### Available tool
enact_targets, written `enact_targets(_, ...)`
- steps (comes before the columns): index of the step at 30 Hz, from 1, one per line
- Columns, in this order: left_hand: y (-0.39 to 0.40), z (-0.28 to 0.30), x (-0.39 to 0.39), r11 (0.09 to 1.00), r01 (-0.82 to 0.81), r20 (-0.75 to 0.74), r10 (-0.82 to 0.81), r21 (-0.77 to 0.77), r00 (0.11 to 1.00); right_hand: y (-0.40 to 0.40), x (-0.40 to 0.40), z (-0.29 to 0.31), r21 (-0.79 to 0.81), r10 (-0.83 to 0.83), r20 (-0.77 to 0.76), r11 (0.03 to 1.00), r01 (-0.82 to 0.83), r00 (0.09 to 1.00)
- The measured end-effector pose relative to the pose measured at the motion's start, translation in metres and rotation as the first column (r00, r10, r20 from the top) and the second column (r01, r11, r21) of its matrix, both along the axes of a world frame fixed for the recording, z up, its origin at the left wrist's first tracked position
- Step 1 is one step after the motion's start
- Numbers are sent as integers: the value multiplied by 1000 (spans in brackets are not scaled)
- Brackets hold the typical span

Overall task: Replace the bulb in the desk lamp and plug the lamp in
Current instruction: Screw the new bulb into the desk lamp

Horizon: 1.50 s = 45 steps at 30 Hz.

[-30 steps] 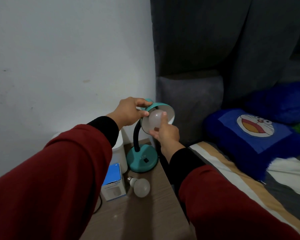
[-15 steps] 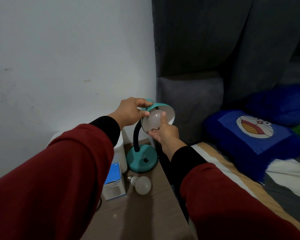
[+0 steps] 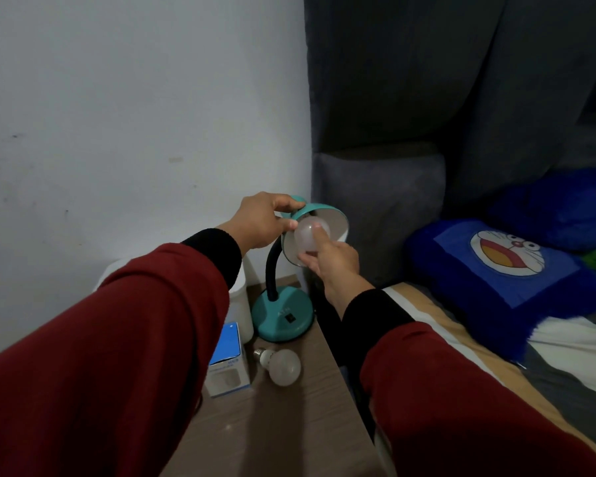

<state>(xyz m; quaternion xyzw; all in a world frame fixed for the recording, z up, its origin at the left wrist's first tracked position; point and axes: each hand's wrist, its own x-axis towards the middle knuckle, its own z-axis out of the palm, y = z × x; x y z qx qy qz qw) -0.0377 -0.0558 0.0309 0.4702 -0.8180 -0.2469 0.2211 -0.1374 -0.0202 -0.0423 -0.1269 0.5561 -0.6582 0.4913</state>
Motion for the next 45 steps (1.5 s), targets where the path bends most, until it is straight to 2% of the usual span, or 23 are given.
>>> enact_targets(2, 0, 0, 1, 1000, 2, 5, -2, 6, 1000, 1, -1, 3, 23, 1, 34, 1000, -2, 999)
enact_targets(6, 0, -1, 0, 1000, -2, -8, 3, 15, 1000, 1, -1, 1, -54, -41, 13, 998, 42, 999)
enact_targets(10, 0, -1, 0, 1000, -8, -14, 8, 21, 1000, 1, -4, 0, 44, 31, -25, 999, -29, 999)
enact_targets(13, -1, -1, 1, 999, -10, -24, 11, 33, 1000, 1, -1, -2, 3, -7, -59, 1000, 8, 998)
enact_targets(18, -2, -2, 1, 1000, -5, -19, 5, 25, 1000, -2, -3, 0, 15, 0, 24, 1000, -1, 1000)
enact_targets(23, -3, -2, 1, 1000, 2, -10, -1, 8, 1000, -3, -2, -3, -18, 3, -3, 1000, -3, 1000)
enact_targets(26, -3, -2, 1, 1000, 2, -1, -2, -1, 1000, -2, -3, 1, 35, 24, 60, 999, -26, 998)
enact_targets(30, -3, -2, 0, 1000, 4, -4, -4, 8, 1000, -2, -2, -1, 23, 43, -5, 999, -43, 999)
enact_targets(35, -2, -2, 0, 1000, 4, -10, -4, 9, 1000, 0, 0, 4, 41, 66, 31, 997, -67, 997)
enact_targets(38, -3, -3, 0, 1000, 4, -21, -4, 16, 1000, -1, 0, 1, -4, 48, 14, 999, -48, 999)
enact_targets(42, -3, -3, 0, 1000, 10, -9, -10, 4, 1000, 0, 0, 6, 35, 56, 77, 998, -59, 995)
enact_targets(45, -4, -3, 1, 1000, 20, -9, -20, 4, 1000, 0, 1, 6, -6, 59, 32, 998, -59, 998)
